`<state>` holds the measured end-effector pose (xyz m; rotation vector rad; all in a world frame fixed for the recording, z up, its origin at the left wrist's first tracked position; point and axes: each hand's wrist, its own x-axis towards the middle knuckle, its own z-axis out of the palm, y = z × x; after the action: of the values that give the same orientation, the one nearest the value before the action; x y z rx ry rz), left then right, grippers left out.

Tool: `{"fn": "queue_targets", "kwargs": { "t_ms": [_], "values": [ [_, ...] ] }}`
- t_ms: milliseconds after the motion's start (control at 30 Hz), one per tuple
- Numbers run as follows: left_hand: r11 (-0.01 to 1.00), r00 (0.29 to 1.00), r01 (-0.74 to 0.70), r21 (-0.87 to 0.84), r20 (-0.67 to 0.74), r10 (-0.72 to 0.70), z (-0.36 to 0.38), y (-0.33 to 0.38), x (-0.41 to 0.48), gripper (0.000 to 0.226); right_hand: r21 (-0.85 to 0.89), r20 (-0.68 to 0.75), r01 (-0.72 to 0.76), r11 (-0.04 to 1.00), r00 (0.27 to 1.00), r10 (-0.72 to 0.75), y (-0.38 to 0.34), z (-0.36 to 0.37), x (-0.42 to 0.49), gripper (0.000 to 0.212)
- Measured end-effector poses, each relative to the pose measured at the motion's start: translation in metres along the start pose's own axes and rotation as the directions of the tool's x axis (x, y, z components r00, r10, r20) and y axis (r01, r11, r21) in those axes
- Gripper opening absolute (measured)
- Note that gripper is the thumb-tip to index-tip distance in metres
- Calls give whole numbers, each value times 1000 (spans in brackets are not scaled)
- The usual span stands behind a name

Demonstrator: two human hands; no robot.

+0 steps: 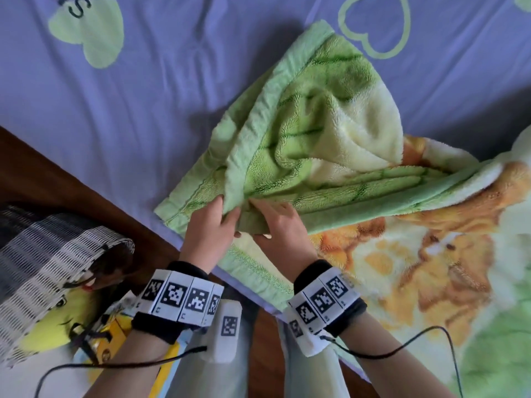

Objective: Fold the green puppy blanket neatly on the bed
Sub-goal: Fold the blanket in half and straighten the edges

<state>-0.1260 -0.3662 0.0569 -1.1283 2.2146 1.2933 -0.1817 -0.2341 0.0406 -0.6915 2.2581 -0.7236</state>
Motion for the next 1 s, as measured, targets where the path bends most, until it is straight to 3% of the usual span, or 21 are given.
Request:
{"fn": "queue_targets", "kwargs": {
  "t_ms": [133,300,367,467,633,1000],
  "values": [
    [996,996,81,-37,28,-80,6,-19,4,14,-253,-19,-62,965,998,59,43,-19,-4,58],
    [993,993,112,28,35,-113,9,-25,11,19,-497,-215,-248,832,964,159,105,-64,-18,51],
    [992,993,115,58,30,-117,9,-24,13,22,-559,-271,-278,781,952,145,123,-75,-28,55],
    [989,992,121,84,12,-123,8,-22,17,23,-551,-328,-390,738,914,238,133,-85,-38,53],
    [979,990,129,157,-71,-119,-1,-26,23,21,-491,-194,-375,786,927,321,113,-80,-37,14],
    [947,956,218,236,-249,-158,-48,-63,43,29,-439,7,-194,878,976,219,50,-7,-76,20]
  ]
}}
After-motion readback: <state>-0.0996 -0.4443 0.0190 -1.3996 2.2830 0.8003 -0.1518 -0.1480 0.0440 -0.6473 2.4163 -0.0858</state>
